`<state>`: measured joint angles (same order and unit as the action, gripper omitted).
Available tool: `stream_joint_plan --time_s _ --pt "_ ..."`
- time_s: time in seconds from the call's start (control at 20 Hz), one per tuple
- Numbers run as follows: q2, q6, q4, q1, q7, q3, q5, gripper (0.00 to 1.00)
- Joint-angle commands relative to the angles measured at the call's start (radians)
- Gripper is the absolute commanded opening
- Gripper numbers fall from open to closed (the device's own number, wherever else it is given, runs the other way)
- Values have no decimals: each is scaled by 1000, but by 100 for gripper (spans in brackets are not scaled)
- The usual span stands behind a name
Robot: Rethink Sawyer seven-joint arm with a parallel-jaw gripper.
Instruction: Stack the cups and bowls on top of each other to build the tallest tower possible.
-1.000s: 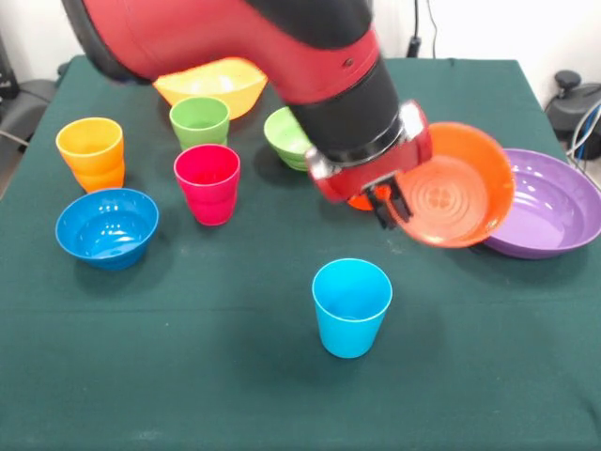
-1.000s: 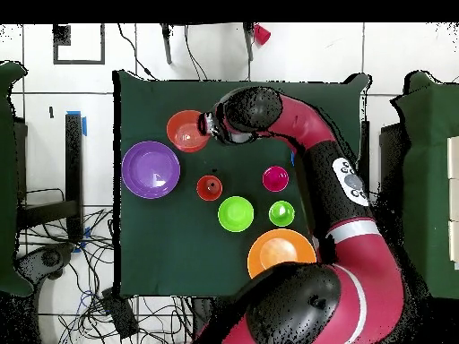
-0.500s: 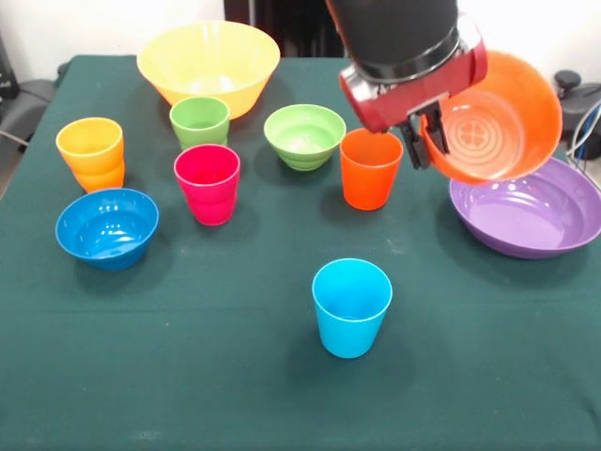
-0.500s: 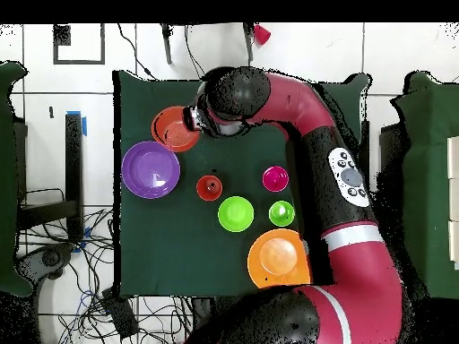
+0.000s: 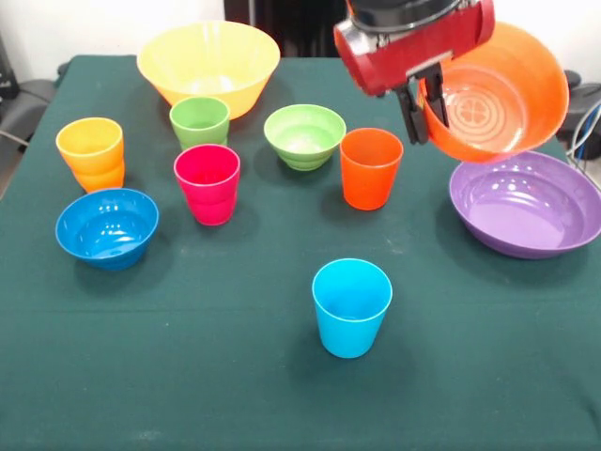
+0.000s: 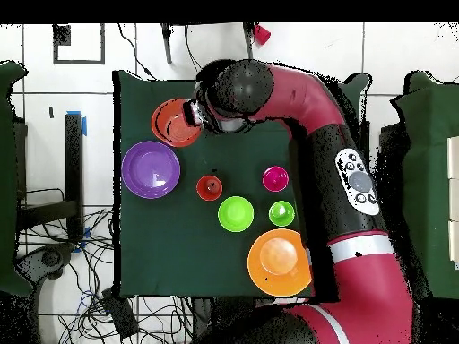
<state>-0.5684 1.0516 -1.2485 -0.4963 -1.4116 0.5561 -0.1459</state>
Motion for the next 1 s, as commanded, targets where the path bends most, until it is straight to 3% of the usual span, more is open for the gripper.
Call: stream_joint_plan --time_s 0.05,0.45,1.0 --pt "-80 -137 -140 -22 -29 -18 -42 0" --pt "-38 -236 -123 -63 63 54 -37 0" --pt "-6 -332 -78 -65 110 77 -84 0"
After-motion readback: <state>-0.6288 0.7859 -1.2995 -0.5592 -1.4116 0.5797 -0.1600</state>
